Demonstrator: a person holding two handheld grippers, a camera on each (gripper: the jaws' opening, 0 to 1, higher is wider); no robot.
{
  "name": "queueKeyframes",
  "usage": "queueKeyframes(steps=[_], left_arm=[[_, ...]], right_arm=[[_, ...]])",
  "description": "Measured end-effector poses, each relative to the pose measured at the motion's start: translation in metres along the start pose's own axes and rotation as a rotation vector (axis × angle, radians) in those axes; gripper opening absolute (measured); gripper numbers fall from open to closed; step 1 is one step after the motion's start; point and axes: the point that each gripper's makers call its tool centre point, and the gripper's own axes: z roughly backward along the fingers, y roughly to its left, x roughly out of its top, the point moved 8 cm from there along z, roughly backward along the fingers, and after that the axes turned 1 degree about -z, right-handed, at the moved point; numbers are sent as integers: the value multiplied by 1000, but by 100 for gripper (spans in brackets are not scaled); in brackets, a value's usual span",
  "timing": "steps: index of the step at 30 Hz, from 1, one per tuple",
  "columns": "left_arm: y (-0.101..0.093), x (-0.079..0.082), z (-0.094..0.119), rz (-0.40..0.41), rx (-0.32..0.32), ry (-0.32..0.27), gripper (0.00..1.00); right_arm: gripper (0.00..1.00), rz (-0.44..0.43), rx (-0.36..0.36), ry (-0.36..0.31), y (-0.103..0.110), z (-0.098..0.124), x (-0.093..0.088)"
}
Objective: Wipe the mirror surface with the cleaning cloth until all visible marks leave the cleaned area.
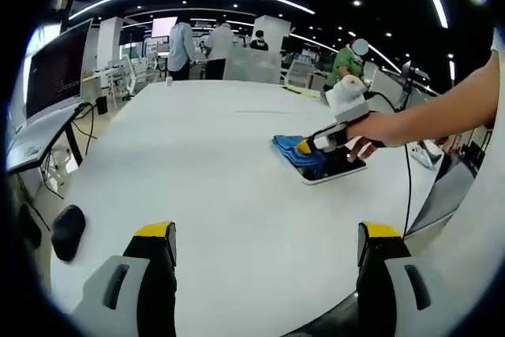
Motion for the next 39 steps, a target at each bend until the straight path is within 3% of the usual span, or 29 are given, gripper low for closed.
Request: queueKeyframes(steps=[23, 39], left_arm=[[8, 1, -3, 8, 4, 4, 96], [8, -1, -3, 7, -3, 11, 96]], right_arm=[[11, 13, 3, 5, -7, -13, 10], [4, 38, -2, -2, -12, -17, 12]])
